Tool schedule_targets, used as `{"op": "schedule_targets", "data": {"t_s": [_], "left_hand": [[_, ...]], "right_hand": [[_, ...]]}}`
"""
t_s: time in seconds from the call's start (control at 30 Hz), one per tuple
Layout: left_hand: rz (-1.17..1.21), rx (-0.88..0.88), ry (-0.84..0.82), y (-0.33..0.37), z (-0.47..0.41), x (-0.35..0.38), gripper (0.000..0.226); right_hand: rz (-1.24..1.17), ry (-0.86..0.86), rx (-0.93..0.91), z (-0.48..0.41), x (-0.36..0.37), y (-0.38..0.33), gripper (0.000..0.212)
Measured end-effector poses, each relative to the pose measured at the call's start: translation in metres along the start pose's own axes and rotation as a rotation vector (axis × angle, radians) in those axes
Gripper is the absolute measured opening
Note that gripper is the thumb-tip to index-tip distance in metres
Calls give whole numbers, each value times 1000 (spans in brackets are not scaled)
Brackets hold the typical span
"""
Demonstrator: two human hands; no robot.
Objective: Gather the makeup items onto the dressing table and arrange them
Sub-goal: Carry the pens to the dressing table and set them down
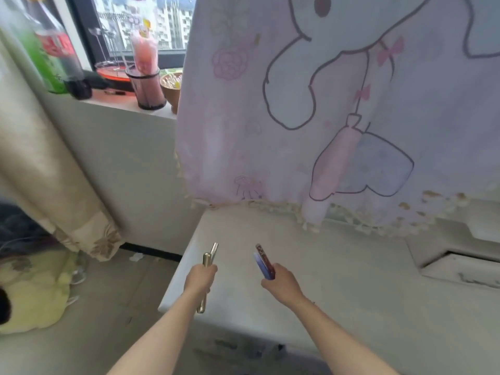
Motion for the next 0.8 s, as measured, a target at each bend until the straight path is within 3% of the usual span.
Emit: {"op": "schedule_targets", "data": {"t_s": [0.27, 0.53, 0.8], "left_hand": [[-119, -98, 8, 8, -43, -7, 23], [-343, -80, -136, 29, -74, -10, 16], [-425, -31, -125, 35, -91, -12, 12]], "right_hand": [[11, -96, 84, -42, 4, 13, 14], [-144, -4, 160, -68, 10, -5, 14], [-283, 20, 213, -84, 38, -18, 12]]}}
Point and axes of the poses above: each hand's wrist, its own z-axis away from the middle knuckle, its own x-axis out of the palm, y = z × x, the point moved 4 cm from there along -z, towards the middle knuckle, and after that the axes turned 15 degrees about -y, right-handed, at the moved point
